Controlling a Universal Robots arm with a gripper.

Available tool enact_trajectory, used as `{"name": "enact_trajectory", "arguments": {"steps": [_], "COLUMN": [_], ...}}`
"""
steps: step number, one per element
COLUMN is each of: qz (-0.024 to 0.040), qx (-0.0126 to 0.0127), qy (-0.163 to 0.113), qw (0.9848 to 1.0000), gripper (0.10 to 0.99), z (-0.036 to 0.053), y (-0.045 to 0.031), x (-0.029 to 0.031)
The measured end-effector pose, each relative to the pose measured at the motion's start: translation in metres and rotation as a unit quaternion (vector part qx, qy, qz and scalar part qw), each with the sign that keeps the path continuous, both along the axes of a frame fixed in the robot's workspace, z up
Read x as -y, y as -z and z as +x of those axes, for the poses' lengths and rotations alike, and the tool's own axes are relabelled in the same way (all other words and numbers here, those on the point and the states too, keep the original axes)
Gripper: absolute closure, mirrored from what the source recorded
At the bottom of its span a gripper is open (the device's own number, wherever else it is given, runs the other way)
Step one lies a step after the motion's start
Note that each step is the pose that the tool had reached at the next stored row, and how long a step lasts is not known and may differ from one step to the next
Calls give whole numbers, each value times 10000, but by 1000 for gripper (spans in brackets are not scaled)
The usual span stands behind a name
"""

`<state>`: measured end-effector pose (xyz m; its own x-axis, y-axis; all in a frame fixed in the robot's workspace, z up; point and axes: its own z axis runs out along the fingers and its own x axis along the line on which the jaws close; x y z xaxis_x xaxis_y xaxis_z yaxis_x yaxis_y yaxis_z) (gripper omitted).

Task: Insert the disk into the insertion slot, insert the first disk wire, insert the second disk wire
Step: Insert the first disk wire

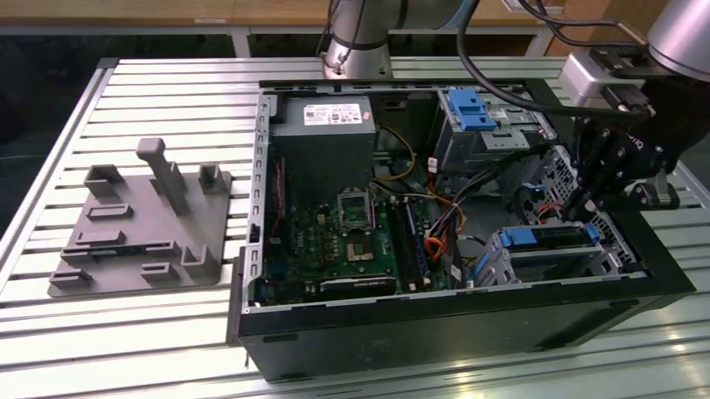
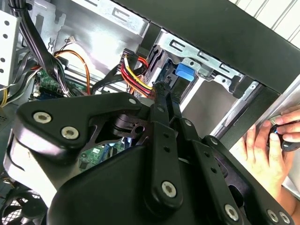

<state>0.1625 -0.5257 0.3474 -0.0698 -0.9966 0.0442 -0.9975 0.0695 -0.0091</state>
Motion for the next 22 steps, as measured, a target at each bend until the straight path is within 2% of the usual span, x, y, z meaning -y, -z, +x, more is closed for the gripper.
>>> {"name": "enact_trajectory", "arguments": {"steps": [7,12,22], "qz": [5,76,77], "qx": [0,0,0], "qy": [0,0,0], "qw": [10000,10000,10000], "gripper": [922,922,922], "z": [0,0,0], "y": [6,9,19], "x": [31,58,60]}}
